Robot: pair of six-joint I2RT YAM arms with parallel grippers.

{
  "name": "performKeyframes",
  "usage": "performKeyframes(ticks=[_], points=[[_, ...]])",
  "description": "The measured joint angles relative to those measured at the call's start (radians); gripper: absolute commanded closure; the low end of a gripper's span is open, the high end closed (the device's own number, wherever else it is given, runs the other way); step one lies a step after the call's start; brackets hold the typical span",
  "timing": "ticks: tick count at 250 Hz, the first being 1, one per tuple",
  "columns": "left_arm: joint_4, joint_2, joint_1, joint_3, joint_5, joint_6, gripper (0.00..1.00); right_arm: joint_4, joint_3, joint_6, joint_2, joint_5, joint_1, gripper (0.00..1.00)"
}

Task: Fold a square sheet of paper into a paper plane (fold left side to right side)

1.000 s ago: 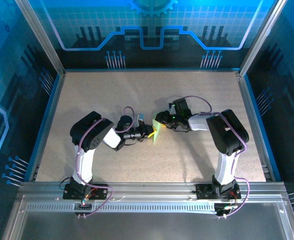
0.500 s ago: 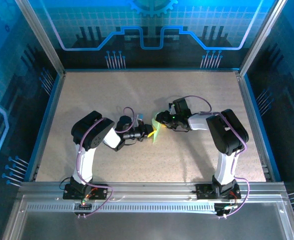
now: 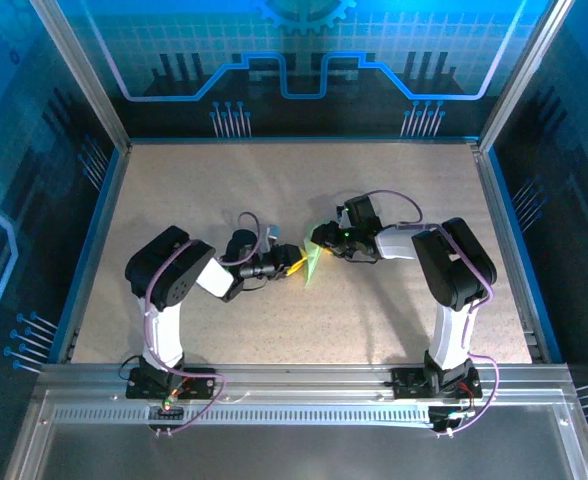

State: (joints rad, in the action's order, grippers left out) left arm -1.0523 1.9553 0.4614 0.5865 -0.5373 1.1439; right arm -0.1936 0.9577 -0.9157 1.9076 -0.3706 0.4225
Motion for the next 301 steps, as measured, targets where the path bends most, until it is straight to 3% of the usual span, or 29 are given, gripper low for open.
performKeyframes(ticks=[105, 201, 301], points=[[0.109, 0.024, -0.013, 0.107, 0.008, -0.034, 0.58, 0.021, 0.01, 0.016, 0.0, 0.004, 0.002, 0.59], [0.191, 0.047, -0.007, 0.14, 0.009, -0.086, 0.82, 0.029, 0.013, 0.019, 0.002, 0.006, 0.003, 0.59], [0.264, 0.063, -0.007, 0.188, 0.01, -0.134, 0.89, 0.045, 0.02, 0.034, 0.002, 0.011, 0.004, 0.59]])
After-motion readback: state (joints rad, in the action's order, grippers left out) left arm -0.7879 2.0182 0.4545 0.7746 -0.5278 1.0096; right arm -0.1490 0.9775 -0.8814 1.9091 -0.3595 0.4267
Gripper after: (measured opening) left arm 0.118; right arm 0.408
